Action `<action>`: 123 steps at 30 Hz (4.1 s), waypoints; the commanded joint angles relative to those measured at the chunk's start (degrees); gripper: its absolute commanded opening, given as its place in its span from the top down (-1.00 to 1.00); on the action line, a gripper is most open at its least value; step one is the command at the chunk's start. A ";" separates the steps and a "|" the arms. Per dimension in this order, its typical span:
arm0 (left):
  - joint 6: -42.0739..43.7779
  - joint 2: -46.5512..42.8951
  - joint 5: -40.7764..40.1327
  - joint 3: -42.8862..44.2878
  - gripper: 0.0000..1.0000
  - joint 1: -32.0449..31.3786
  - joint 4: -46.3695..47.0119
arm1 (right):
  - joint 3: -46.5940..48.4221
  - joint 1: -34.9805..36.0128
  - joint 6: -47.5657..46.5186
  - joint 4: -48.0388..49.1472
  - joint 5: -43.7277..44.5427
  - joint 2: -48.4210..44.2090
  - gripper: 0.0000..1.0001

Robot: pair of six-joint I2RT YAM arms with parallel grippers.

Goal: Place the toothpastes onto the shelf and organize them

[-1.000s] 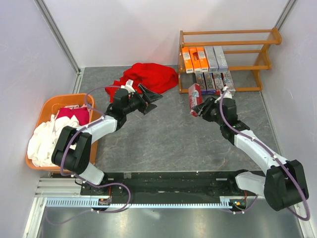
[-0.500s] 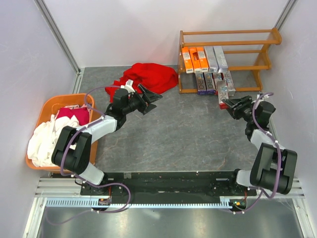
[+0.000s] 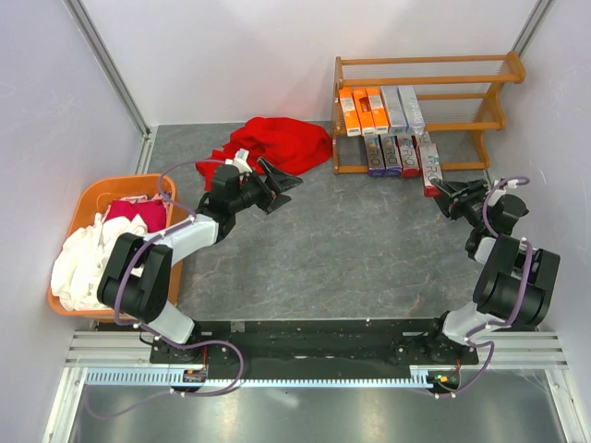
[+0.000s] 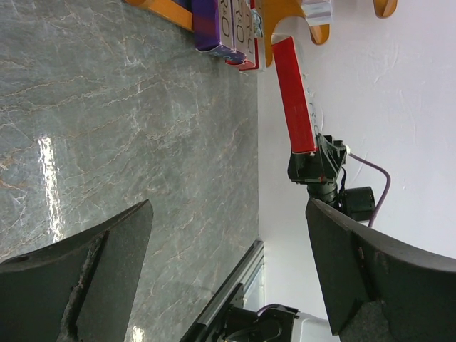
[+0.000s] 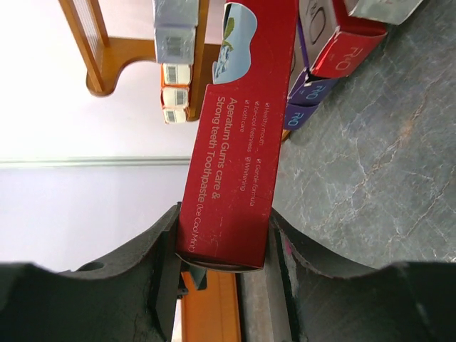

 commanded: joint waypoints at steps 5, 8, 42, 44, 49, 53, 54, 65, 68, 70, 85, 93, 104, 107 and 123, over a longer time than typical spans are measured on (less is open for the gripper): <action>3.12 1.03 1.66 2.00 -0.90 0.32 0.19 | 8.87 -0.51 2.40 6.50 1.84 6.34 0.20; 3.12 1.12 1.84 1.91 -0.90 0.32 0.37 | 10.80 -0.51 3.80 7.73 2.72 9.41 0.21; 3.20 4.20 5.44 3.40 -0.92 0.32 1.42 | 43.95 -0.86 -1.47 -8.17 2.55 41.32 0.05; 3.29 4.37 5.53 3.41 -0.92 0.32 1.33 | 43.86 -0.86 -2.87 -10.01 3.07 41.94 0.00; 3.29 4.90 5.88 3.84 -0.92 0.40 1.33 | 41.50 -0.86 -4.54 -11.51 5.26 41.24 -0.24; 3.38 4.90 6.06 4.02 -0.93 0.41 1.16 | 40.79 -0.86 -10.51 -20.63 9.56 37.99 -0.67; 3.47 4.81 6.06 4.02 -0.93 0.41 1.16 | 40.61 -0.86 -12.52 -21.96 10.45 37.11 -0.81; 4.79 3.76 5.71 4.11 -0.99 0.40 0.98 | 34.37 -0.86 -17.29 -27.34 17.84 26.39 -0.96; 4.87 3.41 5.79 4.11 -0.99 0.41 0.98 | 32.00 -0.86 -17.47 -26.99 18.36 23.93 -0.96; 4.87 3.23 5.88 4.20 -0.99 0.32 0.98 | 30.42 -0.51 -17.03 -26.20 18.54 22.26 -0.96; 17.61 -5.02 -2.72 8.32 -0.99 0.32 -15.70 | 29.71 11.34 -30.10 -40.94 26.18 3.45 -0.96; 26.58 -11.00 -11.68 11.49 -0.99 0.32 -27.38 | 28.48 24.53 -39.96 -51.23 39.08 -6.74 -0.96; 36.60 -17.25 -25.57 12.11 -0.99 -1.70 -38.39 | 21.99 35.61 -47.26 -58.01 51.84 -17.46 -0.96; 37.13 -18.56 -28.65 10.97 -0.99 -1.79 -40.15 | 19.79 35.88 -48.75 -59.50 53.69 -20.01 -0.96; 35.73 -25.42 -34.28 0.86 -0.99 -1.88 -42.00 | 5.02 35.88 -49.02 -57.23 59.41 -33.20 -0.96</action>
